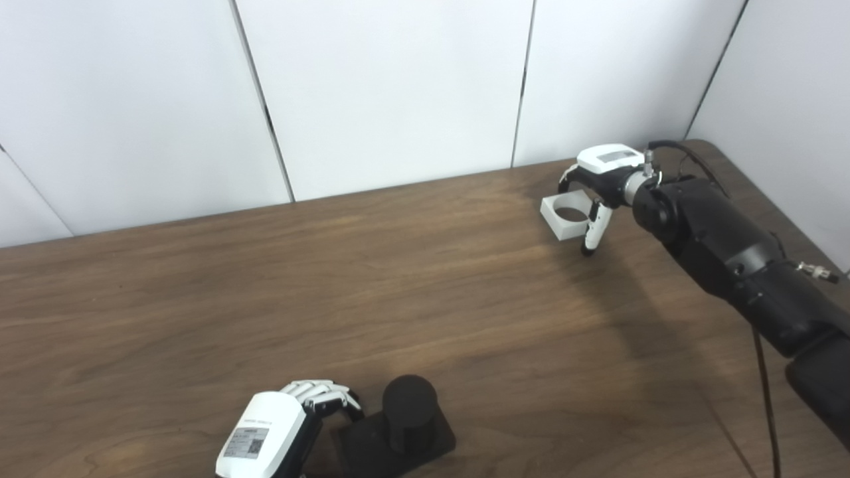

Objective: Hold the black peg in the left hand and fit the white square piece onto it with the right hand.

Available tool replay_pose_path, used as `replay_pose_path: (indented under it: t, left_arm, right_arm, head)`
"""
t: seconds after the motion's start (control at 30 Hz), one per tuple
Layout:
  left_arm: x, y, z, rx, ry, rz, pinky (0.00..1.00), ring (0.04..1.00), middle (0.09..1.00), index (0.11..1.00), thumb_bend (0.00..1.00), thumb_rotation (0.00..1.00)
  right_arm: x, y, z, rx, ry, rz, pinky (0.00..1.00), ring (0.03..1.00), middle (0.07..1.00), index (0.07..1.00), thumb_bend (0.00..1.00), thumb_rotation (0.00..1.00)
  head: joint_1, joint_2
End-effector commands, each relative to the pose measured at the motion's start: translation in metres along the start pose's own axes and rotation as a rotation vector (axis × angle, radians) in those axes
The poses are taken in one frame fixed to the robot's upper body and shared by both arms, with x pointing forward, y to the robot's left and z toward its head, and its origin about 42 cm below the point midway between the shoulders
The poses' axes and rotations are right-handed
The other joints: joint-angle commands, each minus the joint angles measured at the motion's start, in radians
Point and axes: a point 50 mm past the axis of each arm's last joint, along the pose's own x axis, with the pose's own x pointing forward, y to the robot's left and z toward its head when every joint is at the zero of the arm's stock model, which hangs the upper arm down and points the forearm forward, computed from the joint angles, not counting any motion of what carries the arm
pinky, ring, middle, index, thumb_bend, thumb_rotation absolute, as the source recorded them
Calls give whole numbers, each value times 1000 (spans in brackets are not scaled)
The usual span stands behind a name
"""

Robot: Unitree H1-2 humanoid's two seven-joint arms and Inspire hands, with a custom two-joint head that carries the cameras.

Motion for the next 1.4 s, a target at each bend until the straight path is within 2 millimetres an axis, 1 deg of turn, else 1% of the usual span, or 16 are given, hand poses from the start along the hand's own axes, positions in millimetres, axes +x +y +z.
replay_pose_path:
  t: [0.0, 0.2, 0.23, 0.27, 0.3, 0.37, 0.5, 0.6, 0.8, 0.9, 0.97, 1.07, 1.2, 1.27, 1.37]
  left_arm:
    - [-11, -8, -13, 9, 90, -87, 764, 762, 715, 490, 505, 53]
    - [-11, -7, -11, -5, 90, -84, 765, 765, 716, 490, 504, 54]
    - [-11, -7, -11, -8, 91, -83, 761, 763, 715, 490, 504, 54]
    - [-11, -7, -11, -12, 91, -81, 760, 764, 716, 490, 504, 54]
    - [-11, -7, -11, -15, 91, -79, 760, 764, 716, 490, 504, 54]
    - [-11, -7, -11, -19, 90, -77, 757, 763, 715, 490, 504, 54]
    - [-10, -7, -11, -23, 93, -78, 758, 765, 717, 490, 503, 54]
    - [-10, -7, -11, -21, 93, -76, 758, 765, 717, 490, 503, 54]
    - [-8, -8, -10, -23, 91, -77, 757, 765, 719, 491, 503, 53]
    - [-7, -9, -8, -26, 93, -77, 758, 765, 719, 491, 504, 53]
    - [-6, -10, -7, -28, 94, -75, 756, 765, 718, 490, 504, 53]
    - [-5, -11, -5, -23, 95, -75, 755, 763, 717, 490, 504, 54]
    - [-4, -11, -2, -17, 95, -72, 757, 762, 715, 491, 503, 54]
    - [-4, -11, 0, -12, 97, -75, 758, 763, 716, 491, 504, 54]
    - [-2, -12, 2, -10, 105, -72, 759, 764, 716, 490, 505, 54]
  right_arm:
    - [-2, -33, -11, -38, 16, -82, 929, 963, 898, 735, 850, 173]
    - [-3, -30, -9, -36, 0, -77, 920, 947, 874, 658, 826, 164]
    - [-2, -29, -8, -29, -5, -79, 916, 942, 863, 630, 820, 153]
    - [-2, -28, -8, -25, -12, -85, 907, 933, 848, 547, 645, 145]
    - [-2, -27, -7, -26, -18, -90, 891, 923, 836, 518, 586, 141]
    - [-2, -25, -7, -39, -27, -101, 846, 897, 810, 493, 537, 136]
    - [-2, -22, -7, -72, -36, -118, 787, 858, 780, 485, 524, 131]
    - [-2, -19, -7, -77, -43, -128, 767, 840, 769, 484, 523, 129]
    - [-6, -17, -5, -59, -51, -140, 795, 842, 769, 483, 523, 127]
    - [-12, -21, 0, -70, -72, -146, 807, 855, 768, 483, 523, 127]
    - [-21, -28, 8, -86, -98, -156, 822, 870, 769, 484, 523, 129]
    - [-39, -40, 23, -107, -167, -188, 832, 875, 762, 485, 523, 130]
    - [-74, -57, 53, -146, -303, -227, 836, 866, 759, 483, 524, 131]
    - [-90, -64, 67, -167, -356, -239, 855, 869, 756, 483, 524, 132]
    - [-118, -74, 92, -188, -457, -259, 869, 863, 751, 484, 524, 132]
  head:
    - [1, 6]
    - [6, 8]
    - [6, 8]
    - [6, 7]
    - [6, 7]
    - [9, 8]
    - [9, 9]
    - [11, 8]
    - [23, 4]
    - [39, 2]
    - [48, 2]
    - [58, 5]
    - [62, 11]
    - [64, 14]
    - [72, 18]
